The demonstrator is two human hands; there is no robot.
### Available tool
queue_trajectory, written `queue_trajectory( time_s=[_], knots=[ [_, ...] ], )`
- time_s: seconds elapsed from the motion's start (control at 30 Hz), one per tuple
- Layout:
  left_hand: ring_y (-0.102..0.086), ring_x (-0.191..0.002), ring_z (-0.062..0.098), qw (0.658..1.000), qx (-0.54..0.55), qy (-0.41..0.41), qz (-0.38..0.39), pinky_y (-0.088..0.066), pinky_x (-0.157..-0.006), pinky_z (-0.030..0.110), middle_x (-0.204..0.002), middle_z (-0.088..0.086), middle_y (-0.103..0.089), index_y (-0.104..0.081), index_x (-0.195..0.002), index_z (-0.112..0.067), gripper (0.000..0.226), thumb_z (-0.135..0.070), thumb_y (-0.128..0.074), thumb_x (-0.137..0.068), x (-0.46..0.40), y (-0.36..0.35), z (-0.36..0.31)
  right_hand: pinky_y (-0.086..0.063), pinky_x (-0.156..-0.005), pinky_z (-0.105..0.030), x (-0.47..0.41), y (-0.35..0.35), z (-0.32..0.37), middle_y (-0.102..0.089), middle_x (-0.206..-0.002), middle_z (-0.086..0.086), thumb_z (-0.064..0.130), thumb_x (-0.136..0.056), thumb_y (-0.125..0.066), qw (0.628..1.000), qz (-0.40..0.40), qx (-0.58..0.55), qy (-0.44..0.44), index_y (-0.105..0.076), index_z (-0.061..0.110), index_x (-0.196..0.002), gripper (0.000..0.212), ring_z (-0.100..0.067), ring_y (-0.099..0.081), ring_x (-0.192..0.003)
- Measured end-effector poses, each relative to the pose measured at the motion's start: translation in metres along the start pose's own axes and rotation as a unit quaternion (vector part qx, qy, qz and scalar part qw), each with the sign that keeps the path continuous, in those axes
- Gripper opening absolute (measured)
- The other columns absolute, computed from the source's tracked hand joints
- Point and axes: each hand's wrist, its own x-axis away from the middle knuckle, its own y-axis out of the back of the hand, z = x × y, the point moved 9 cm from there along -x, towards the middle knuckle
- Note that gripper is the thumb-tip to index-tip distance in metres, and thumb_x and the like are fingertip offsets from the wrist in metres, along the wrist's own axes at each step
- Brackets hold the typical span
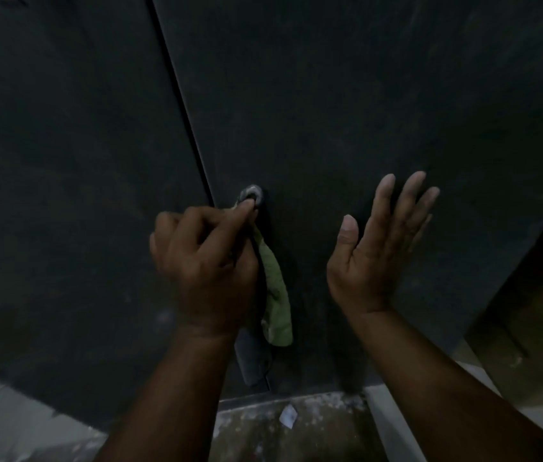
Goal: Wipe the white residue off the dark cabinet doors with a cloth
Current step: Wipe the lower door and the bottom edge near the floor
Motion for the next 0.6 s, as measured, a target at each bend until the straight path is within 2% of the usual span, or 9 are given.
queue_trajectory(
  time_s=[0.17,0.3,0.4,0.5,0.53,0.6],
  knots=[
    [-0.050,-0.063,0.029,1.000,-0.005,-0.007,0.005,-0.039,-0.061,0.041,-0.072,0.009,-0.063,-0.084,-0.101,-0.012,0.020,0.001,-0.078,-0.088,0.026,0.000,0.007,-0.016,-0.124,-0.063,0.009,-0.003,0.002,-0.016,-0.165,-0.030,0.026,-0.108,-0.046,1.000,0.006,-0.007,-0.010,-0.024,0.004,-0.159,0.059,-0.050,-0.007,-0.155],
    [-0.053,-0.062,0.030,0.996,-0.034,0.000,0.086,-0.038,-0.060,0.039,-0.072,0.006,-0.064,-0.085,-0.097,-0.014,0.030,0.007,-0.083,-0.076,0.072,-0.007,0.016,-0.018,-0.123,-0.063,0.019,-0.005,0.006,-0.015,-0.166,-0.029,0.026,-0.108,-0.049,1.000,0.024,-0.007,-0.011,-0.025,0.004,-0.159,0.060,-0.047,-0.006,-0.156],
    [-0.051,-0.067,0.028,0.990,-0.034,0.045,0.130,-0.036,-0.064,0.034,-0.075,0.001,-0.067,-0.085,-0.095,-0.016,0.032,0.006,-0.087,-0.073,0.085,-0.007,0.023,-0.018,-0.123,-0.064,0.027,-0.004,0.012,-0.015,-0.167,-0.028,0.031,-0.108,-0.049,0.999,0.042,-0.008,-0.017,-0.028,0.006,-0.159,0.061,-0.045,-0.007,-0.157],
    [-0.048,-0.072,0.018,0.989,0.032,0.110,0.096,-0.033,-0.070,0.017,-0.077,-0.011,-0.063,-0.082,-0.098,-0.021,0.018,-0.007,-0.082,-0.086,0.065,0.002,0.027,-0.018,-0.123,-0.059,0.049,0.003,0.041,-0.032,-0.164,-0.017,0.038,-0.108,-0.046,0.998,0.051,-0.023,0.026,-0.043,0.015,-0.153,0.051,-0.035,-0.024,-0.155],
    [-0.051,-0.073,0.015,0.986,0.065,0.134,0.080,-0.033,-0.073,0.011,-0.079,-0.014,-0.063,-0.081,-0.099,-0.023,0.015,-0.013,-0.079,-0.088,0.054,0.006,0.027,-0.023,-0.121,-0.057,0.058,0.005,0.056,-0.041,-0.160,-0.011,0.040,-0.108,-0.046,0.996,0.059,-0.050,0.052,-0.048,0.019,-0.149,0.046,-0.031,-0.034,-0.151],
    [-0.059,-0.079,0.011,0.972,0.131,0.186,0.056,-0.041,-0.075,0.012,-0.081,-0.016,-0.067,-0.078,-0.099,-0.031,0.017,-0.018,-0.078,-0.089,0.035,0.010,0.029,-0.038,-0.114,-0.048,0.073,0.002,0.084,-0.052,-0.150,0.001,0.039,-0.109,-0.046,0.981,0.096,-0.154,0.070,-0.052,0.024,-0.145,0.039,-0.022,-0.048,-0.140]
  ],
)
